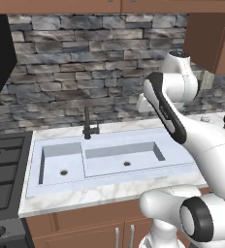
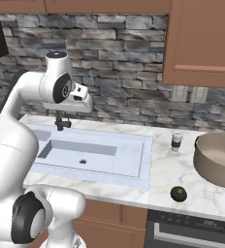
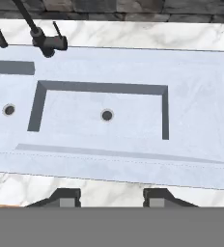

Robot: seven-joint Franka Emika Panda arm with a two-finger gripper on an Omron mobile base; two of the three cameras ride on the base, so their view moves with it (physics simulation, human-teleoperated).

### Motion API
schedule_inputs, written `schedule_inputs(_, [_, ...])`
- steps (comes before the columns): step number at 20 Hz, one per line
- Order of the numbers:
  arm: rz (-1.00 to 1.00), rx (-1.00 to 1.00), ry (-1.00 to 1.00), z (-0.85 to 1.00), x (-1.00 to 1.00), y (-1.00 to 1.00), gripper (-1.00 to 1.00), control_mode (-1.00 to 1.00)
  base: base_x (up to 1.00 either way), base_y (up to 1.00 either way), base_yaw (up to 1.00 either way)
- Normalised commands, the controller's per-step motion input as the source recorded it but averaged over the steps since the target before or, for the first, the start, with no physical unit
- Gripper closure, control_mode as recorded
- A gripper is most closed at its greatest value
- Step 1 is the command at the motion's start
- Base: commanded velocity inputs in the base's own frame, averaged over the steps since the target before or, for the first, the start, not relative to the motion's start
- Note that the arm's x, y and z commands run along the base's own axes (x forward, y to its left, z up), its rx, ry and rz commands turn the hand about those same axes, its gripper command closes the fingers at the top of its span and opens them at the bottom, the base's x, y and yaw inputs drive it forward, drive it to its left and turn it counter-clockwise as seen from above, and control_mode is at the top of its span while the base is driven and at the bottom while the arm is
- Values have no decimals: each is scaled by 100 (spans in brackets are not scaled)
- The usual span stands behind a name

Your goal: Turn on the sink faucet. Then move the squash from the counter to the sink. Turn off the sink. Move the vegetable from the sink to the pot next to the stove. Finally move the pot to the front left burner.

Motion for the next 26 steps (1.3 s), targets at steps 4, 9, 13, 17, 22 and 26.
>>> schedule_inputs(4, [0,0,-1,-7,0,1,-100,-100,0,0,0])
schedule_inputs(9, [1,0,-16,-12,0,28,-100,-100,0,0,0])
schedule_inputs(13, [11,0,-17,-20,0,49,-100,-100,0,0,0])
schedule_inputs(17, [20,1,-16,-24,1,50,-100,-100,0,0,0])
schedule_inputs(22, [21,6,-7,-19,29,22,-100,-100,0,0,0])
schedule_inputs(26, [25,15,-8,-24,46,0,-100,-100,0,0,0])
